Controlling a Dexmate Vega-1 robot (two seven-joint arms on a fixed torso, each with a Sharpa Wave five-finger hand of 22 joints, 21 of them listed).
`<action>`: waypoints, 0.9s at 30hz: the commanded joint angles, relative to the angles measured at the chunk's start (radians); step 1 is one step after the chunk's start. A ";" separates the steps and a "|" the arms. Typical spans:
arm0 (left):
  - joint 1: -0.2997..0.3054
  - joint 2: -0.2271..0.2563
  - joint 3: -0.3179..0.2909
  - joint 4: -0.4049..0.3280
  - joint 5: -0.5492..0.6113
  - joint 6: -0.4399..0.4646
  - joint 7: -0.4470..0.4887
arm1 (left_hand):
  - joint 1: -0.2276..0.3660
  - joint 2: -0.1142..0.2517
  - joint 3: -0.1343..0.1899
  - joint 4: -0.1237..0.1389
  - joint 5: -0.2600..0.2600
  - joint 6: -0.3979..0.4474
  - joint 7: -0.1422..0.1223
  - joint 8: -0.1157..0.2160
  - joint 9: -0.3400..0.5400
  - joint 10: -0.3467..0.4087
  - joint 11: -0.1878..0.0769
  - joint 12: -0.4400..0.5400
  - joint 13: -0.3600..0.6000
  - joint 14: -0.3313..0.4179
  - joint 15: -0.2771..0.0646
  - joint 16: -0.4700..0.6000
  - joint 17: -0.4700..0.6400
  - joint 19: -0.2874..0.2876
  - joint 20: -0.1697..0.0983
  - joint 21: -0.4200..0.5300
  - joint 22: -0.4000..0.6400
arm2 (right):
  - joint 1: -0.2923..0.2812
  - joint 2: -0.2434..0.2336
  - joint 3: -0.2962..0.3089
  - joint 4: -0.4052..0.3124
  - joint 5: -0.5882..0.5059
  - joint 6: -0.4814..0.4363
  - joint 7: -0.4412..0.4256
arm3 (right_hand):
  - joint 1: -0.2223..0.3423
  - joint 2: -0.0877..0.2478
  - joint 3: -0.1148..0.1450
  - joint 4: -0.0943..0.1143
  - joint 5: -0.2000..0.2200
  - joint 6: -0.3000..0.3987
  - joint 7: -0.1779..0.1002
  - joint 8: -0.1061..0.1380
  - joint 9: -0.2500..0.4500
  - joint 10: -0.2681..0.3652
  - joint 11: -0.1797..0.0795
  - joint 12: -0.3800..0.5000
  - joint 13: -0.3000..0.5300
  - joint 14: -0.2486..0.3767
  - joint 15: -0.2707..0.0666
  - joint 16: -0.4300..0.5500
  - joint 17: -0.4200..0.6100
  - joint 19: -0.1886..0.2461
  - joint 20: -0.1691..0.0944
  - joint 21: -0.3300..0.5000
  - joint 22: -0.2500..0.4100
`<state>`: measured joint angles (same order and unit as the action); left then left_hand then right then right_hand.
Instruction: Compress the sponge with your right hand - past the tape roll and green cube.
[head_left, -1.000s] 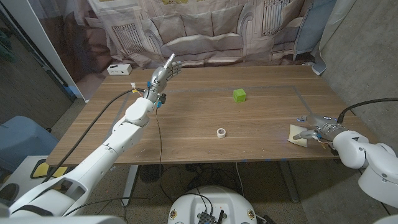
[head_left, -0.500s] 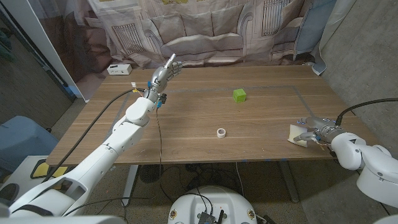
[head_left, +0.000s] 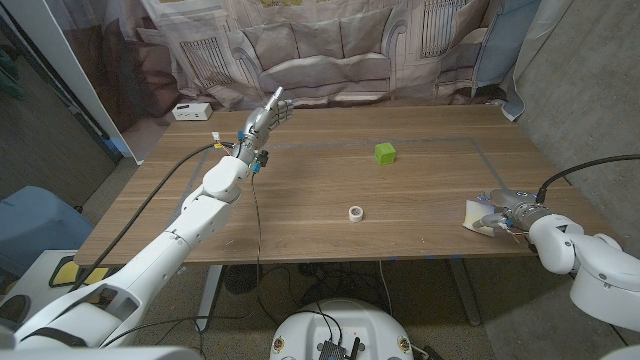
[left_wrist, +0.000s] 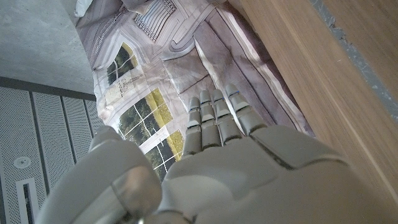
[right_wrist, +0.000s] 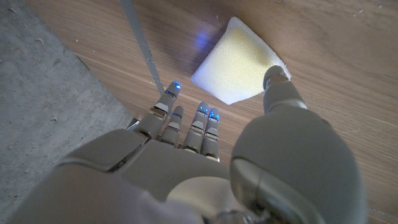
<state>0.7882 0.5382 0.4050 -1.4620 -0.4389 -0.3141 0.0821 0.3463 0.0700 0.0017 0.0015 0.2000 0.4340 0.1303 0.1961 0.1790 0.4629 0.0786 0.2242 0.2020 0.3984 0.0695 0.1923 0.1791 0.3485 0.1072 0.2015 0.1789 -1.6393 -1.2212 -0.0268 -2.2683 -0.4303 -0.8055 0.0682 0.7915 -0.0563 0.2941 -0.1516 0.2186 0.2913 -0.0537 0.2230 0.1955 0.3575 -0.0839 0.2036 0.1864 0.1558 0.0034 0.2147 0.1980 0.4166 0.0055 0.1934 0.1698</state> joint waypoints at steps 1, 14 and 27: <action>-0.003 -0.001 0.003 0.000 0.003 0.009 0.007 | 0.004 0.008 -0.001 -0.008 -0.002 0.011 0.004 -0.002 0.004 0.010 -0.003 0.000 0.002 0.006 -0.001 0.000 0.002 0.009 -0.001 0.001 0.002 | 0.029 -0.058 -0.045 0.011 0.084 -0.024 -0.059 | 0.000 0.003 0.003 0.005 0.005 0.007 -0.007 0.002 0.002 0.004 -0.003 0.003 0.002 0.012 0.003 0.006 0.002 0.009 0.002 0.008 0.003; 0.000 -0.003 0.003 -0.001 -0.003 0.017 0.010 | 0.005 0.016 0.003 -0.008 -0.001 0.013 0.003 -0.002 0.004 0.011 0.000 -0.001 0.002 0.005 -0.002 -0.001 0.002 0.009 -0.001 0.001 0.002 | 0.080 -0.123 -0.113 0.012 0.171 -0.048 -0.104 | -0.002 0.007 0.001 0.008 0.005 0.023 -0.012 0.004 0.002 0.019 -0.008 0.005 0.002 0.022 0.000 0.008 0.003 0.015 0.006 0.009 0.003; 0.016 0.002 -0.004 -0.014 -0.007 0.015 0.018 | 0.006 0.019 0.004 -0.009 -0.001 0.013 0.003 -0.003 0.004 0.012 -0.005 -0.002 0.002 0.005 -0.002 -0.001 0.002 0.009 -0.001 0.001 0.002 | 0.168 -0.182 -0.241 0.006 0.208 -0.077 -0.169 | -0.006 0.013 -0.003 0.012 0.004 0.056 -0.021 0.012 0.002 0.046 -0.023 0.010 0.002 0.059 -0.005 0.020 0.004 0.035 0.013 0.013 0.003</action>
<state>0.7920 0.5364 0.4072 -1.4656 -0.4417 -0.2992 0.0949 0.3516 0.0752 0.0062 -0.0029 0.2001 0.4395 0.1358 0.1961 0.1790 0.4684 0.0732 0.2242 0.2020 0.3983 0.0695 0.1923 0.1790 0.3485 0.1072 0.2015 0.1789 -1.5381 -1.3577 -0.1708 -2.2609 -0.2654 -0.8603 -0.0421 0.7871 -0.0521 0.2898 -0.1473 0.2186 0.3238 -0.0718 0.2230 0.1956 0.3880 -0.1001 0.2075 0.1864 0.1949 0.0000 0.2223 0.1979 0.4364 0.0142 0.2010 0.1698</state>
